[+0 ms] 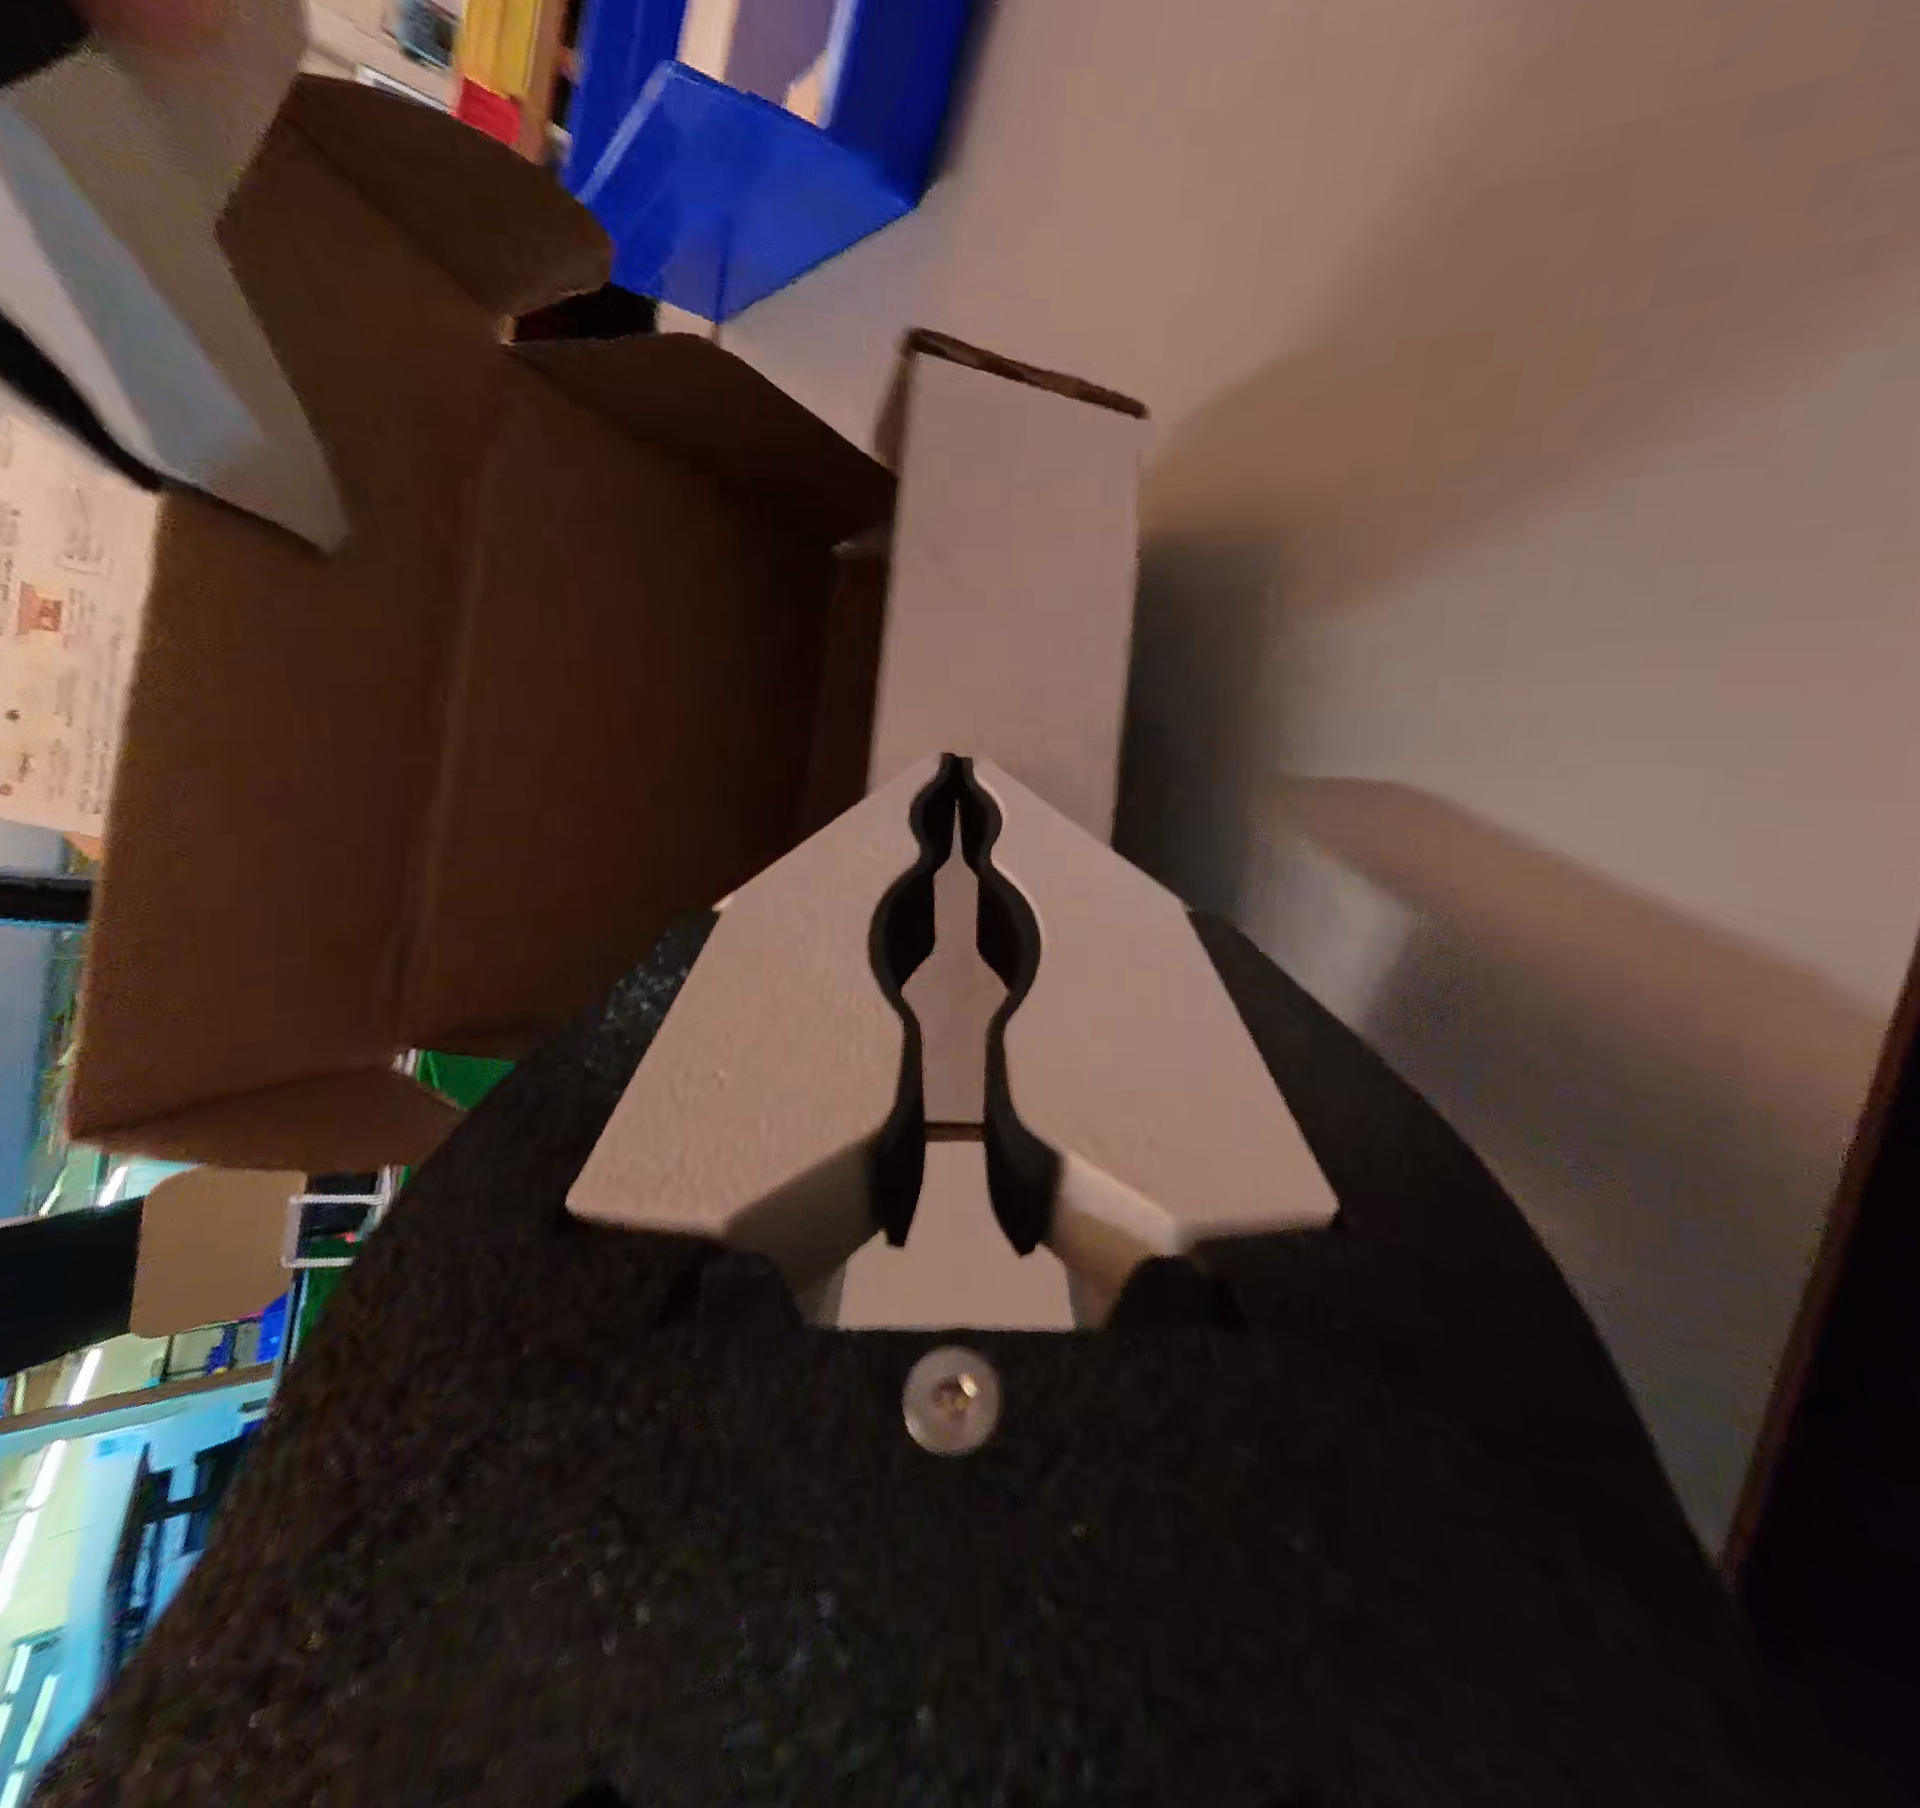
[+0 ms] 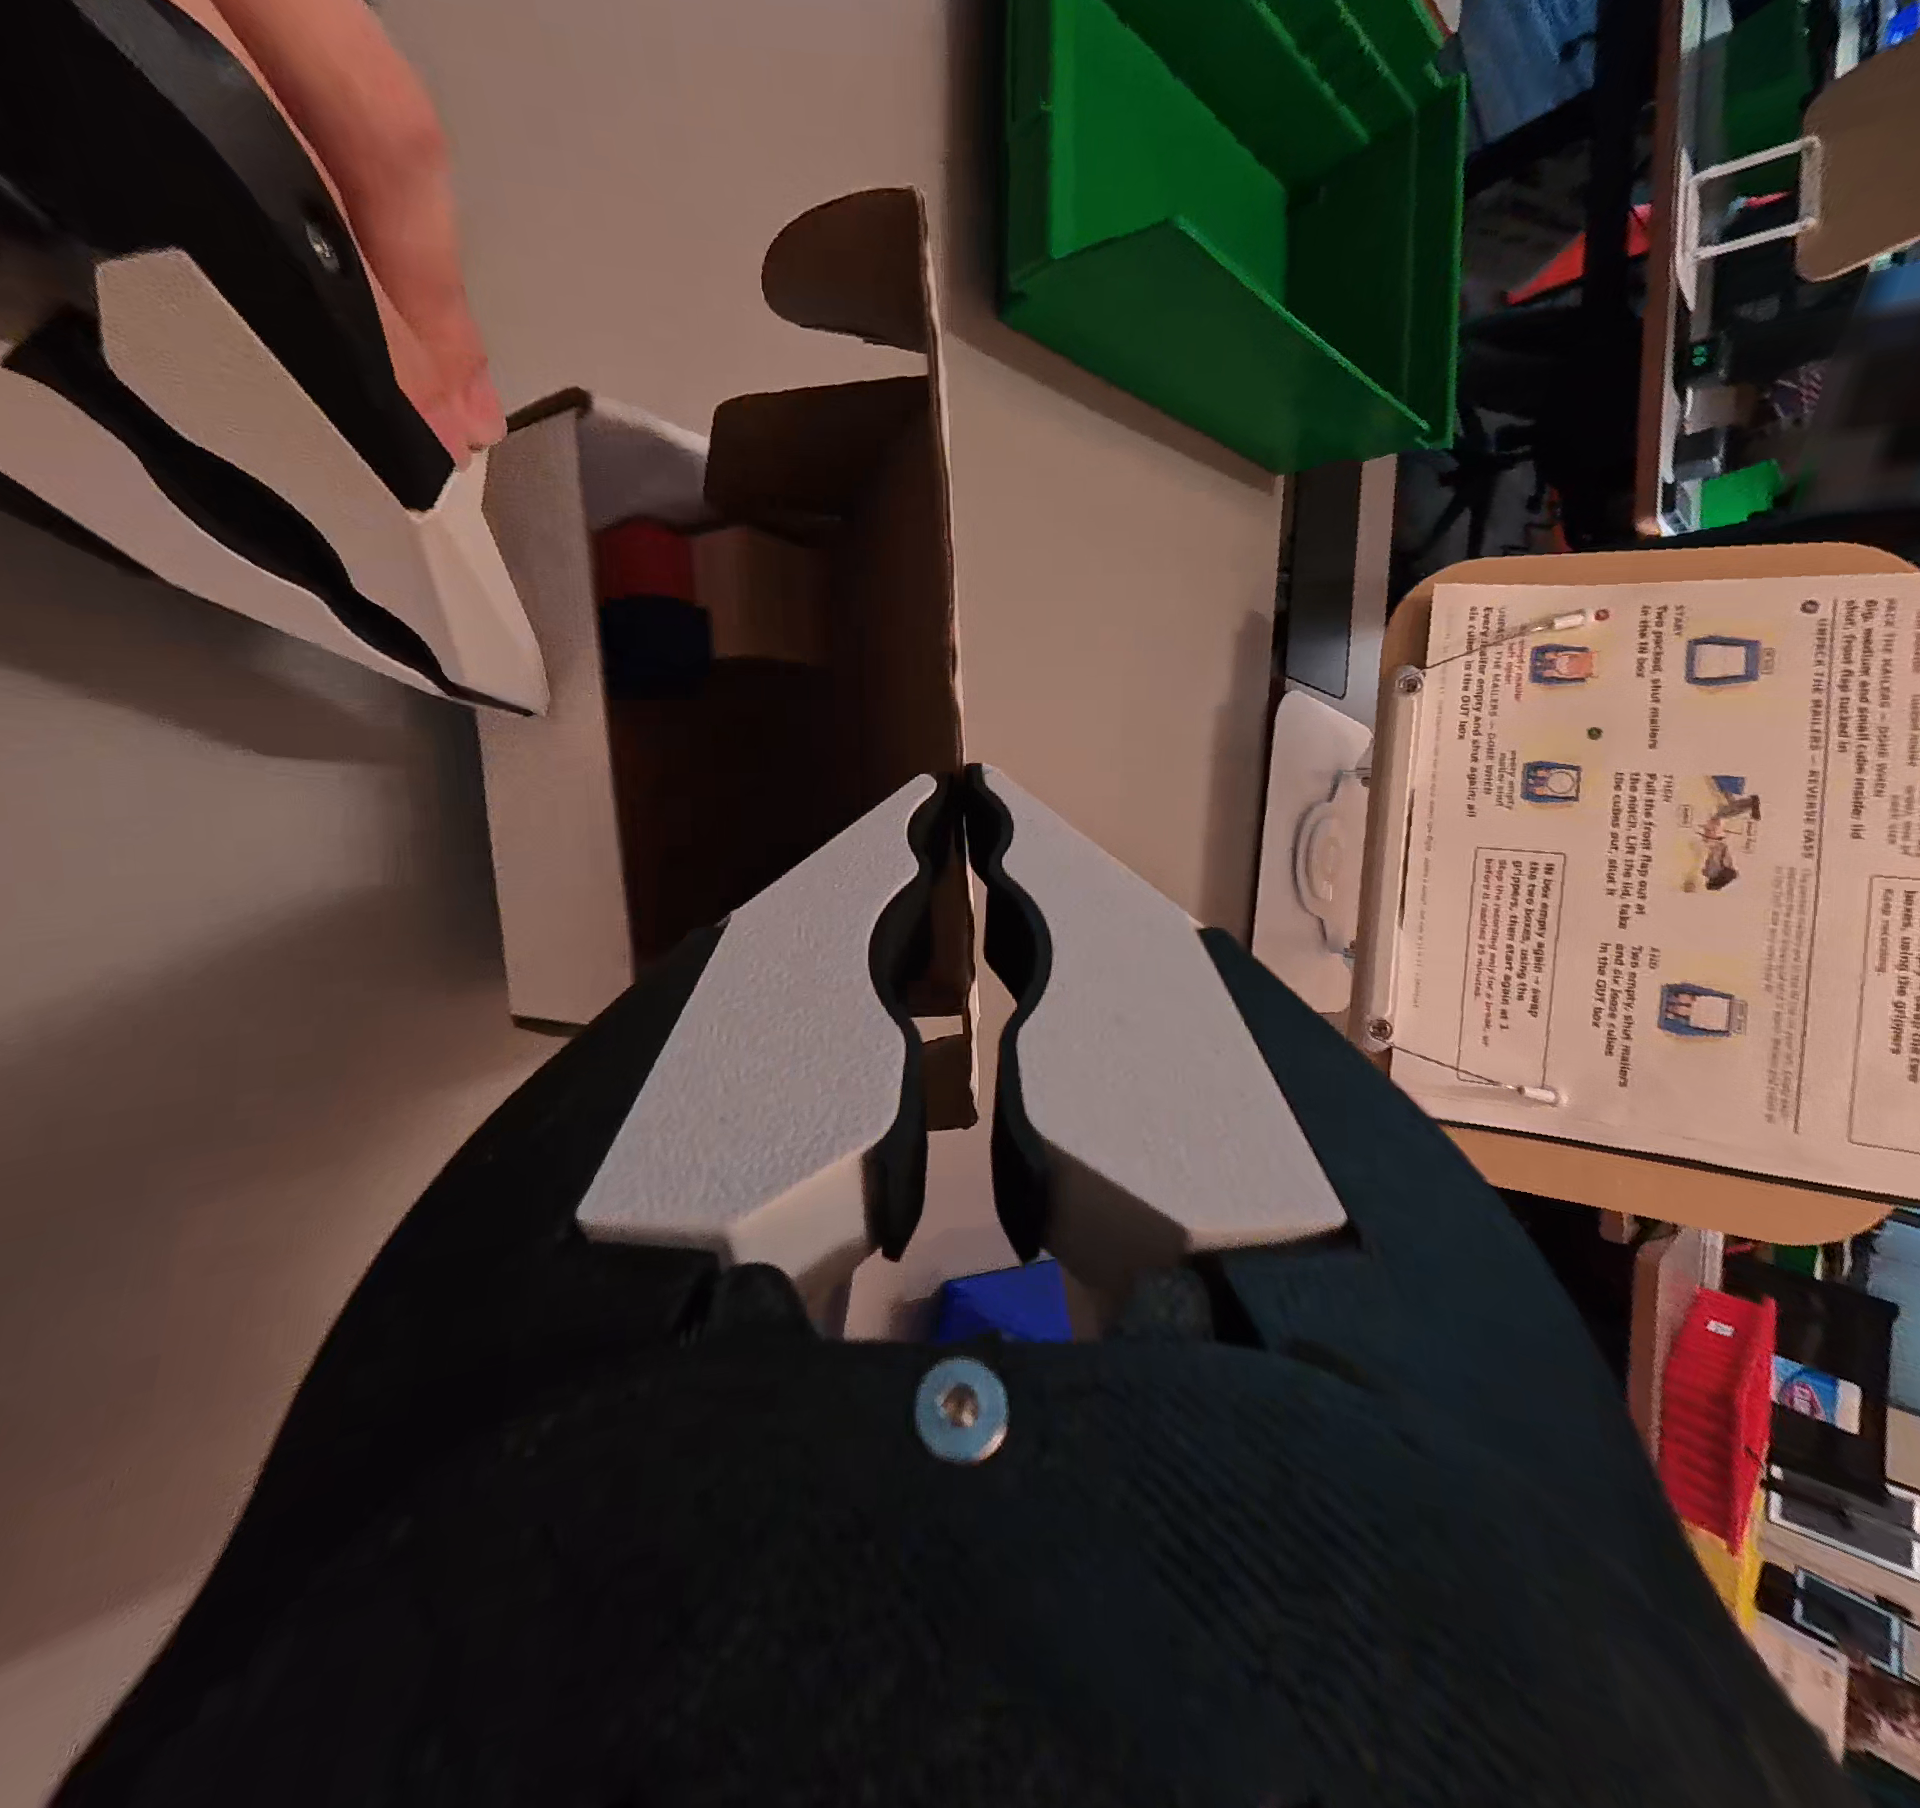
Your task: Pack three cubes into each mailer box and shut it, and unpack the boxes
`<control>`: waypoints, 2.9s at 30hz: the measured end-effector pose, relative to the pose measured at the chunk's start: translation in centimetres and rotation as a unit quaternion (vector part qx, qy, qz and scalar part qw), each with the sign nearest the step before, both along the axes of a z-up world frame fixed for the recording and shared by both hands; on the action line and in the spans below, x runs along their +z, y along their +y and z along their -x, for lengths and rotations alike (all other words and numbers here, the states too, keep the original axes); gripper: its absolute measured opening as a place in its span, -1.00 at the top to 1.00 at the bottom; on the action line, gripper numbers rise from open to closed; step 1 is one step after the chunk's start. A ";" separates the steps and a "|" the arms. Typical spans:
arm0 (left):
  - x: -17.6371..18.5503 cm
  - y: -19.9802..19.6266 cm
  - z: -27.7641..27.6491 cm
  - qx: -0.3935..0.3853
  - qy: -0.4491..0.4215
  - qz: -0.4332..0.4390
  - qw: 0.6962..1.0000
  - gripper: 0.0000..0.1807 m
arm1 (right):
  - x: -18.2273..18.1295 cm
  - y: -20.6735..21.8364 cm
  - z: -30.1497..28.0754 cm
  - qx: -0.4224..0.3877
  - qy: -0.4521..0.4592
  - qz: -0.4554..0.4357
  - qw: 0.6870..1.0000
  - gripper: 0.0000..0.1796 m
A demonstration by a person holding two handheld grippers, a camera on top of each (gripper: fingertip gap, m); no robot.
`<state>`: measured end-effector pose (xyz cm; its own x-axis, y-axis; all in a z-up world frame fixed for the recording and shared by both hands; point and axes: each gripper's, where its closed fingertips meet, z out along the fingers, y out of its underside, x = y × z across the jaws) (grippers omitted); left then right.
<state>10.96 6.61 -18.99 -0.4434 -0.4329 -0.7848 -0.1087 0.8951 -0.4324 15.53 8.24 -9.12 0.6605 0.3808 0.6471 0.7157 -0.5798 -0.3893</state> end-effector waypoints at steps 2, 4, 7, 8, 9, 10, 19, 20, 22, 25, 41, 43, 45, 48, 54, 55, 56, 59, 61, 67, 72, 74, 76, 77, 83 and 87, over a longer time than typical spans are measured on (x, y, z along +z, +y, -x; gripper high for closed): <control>1.6 0.2 -0.4 0.015 -0.041 0.036 0.998 1.00 | 0.3 0.1 -0.2 -0.004 -0.011 -0.004 1.000 1.00; 3.6 1.3 -0.9 0.049 -0.087 0.073 0.992 1.00 | 0.5 0.2 0.0 -0.002 -0.017 -0.006 1.000 1.00; 1.7 2.2 -1.5 0.077 -0.031 0.089 0.993 1.00 | 1.1 0.4 -0.3 -0.010 -0.026 -0.016 0.999 1.00; 0.6 2.3 -1.5 0.078 -0.014 0.085 0.993 1.00 | 1.2 0.5 -0.6 -0.017 -0.027 -0.015 0.999 1.00; -0.2 2.0 -1.4 0.070 -0.005 0.079 0.994 1.00 | 1.2 0.7 -1.2 -0.027 -0.033 -0.016 0.999 1.00; -0.6 1.6 -1.2 0.060 -0.007 0.076 0.995 1.00 | 1.3 0.8 -2.1 -0.039 -0.044 -0.018 0.998 1.00; -1.3 0.3 -1.6 0.051 -0.024 0.125 0.991 1.00 | -3.8 5.5 -10.1 -0.077 -0.015 0.014 0.997 0.98; -1.2 0.3 -1.7 0.051 -0.032 0.121 0.991 1.00 | -5.1 6.0 -11.1 -0.084 -0.009 0.027 0.996 0.96; -1.1 0.2 -1.9 0.053 -0.046 0.116 0.991 1.00 | -7.8 6.7 -12.5 -0.097 0.011 0.058 0.993 0.93; -1.0 0.1 -2.4 0.051 -0.062 0.111 0.991 1.00 | -10.9 7.2 -13.6 -0.111 0.033 0.096 0.989 0.88; -0.7 1.6 -6.7 0.058 -0.069 0.141 0.986 1.00 | -5.1 5.9 -13.4 -0.079 -0.025 0.002 0.997 0.21; -0.7 1.7 -6.8 0.059 -0.064 0.149 0.985 0.98 | -2.4 5.7 -10.7 -0.042 -0.003 -0.051 0.998 0.13; -0.7 1.7 -7.0 0.062 -0.058 0.165 0.983 0.94 | 0.1 5.2 -8.3 -0.010 0.015 -0.095 0.995 0.11; -0.2 1.6 -7.1 0.059 -0.054 0.208 0.975 0.90 | 2.1 4.0 -5.3 0.030 0.031 -0.130 0.991 0.14; 1.7 2.8 -5.8 0.055 -0.075 0.277 0.956 0.85 | 0.0 1.5 -4.3 0.029 0.073 -0.103 0.992 0.27; 2.0 3.5 -5.4 0.059 -0.079 0.285 0.953 0.85 | -0.7 1.3 -4.3 0.028 0.080 -0.093 0.992 0.28; 2.3 4.1 -5.0 0.063 -0.082 0.293 0.951 0.84 | -1.4 1.1 -4.2 0.029 0.086 -0.083 0.992 0.30; 2.0 5.4 -3.5 0.045 -0.048 0.318 0.946 0.72 | -3.5 1.2 -3.0 0.046 0.115 -0.044 0.991 0.37; 0.9 5.3 -2.4 0.011 0.004 0.332 0.943 0.64 | -4.9 1.5 -2.2 0.056 0.134 -0.016 0.989 0.40; -0.7 4.0 -0.5 -0.061 0.089 0.297 0.949 0.67 | -8.3 3.4 -2.5 0.054 0.147 0.059 0.986 0.41; -2.5 3.1 -1.7 -0.060 0.126 0.256 0.956 0.69 | -10.6 4.9 -3.0 0.031 0.177 0.105 0.978 0.42; -3.2 3.0 -2.0 -0.055 0.134 0.248 0.958 0.76 | -11.2 5.1 -3.0 0.030 0.170 0.116 0.978 0.43; -3.1 2.6 -2.1 -0.062 0.136 0.265 0.953 0.84 | -12.0 5.1 -3.2 0.028 0.155 0.131 0.979 0.43; -3.1 2.3 -2.1 -0.066 0.137 0.275 0.949 0.88 | -12.3 5.0 -3.2 0.029 0.152 0.139 0.978 0.43; -2.8 1.8 -2.7 -0.074 0.105 0.289 0.949 0.99 | -12.1 5.3 -3.7 -0.047 0.168 0.123 0.977 0.34; -2.8 1.5 -2.9 -0.072 0.073 0.254 0.962 0.98 | -10.1 6.6 -3.3 -0.201 0.341 0.028 0.918 0.16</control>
<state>13.87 8.16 -21.84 -0.6170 -0.6702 -0.4125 -0.0924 0.5822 -0.8078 18.81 14.89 -19.20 0.9991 0.0380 0.0182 0.0410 -0.7759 -0.6296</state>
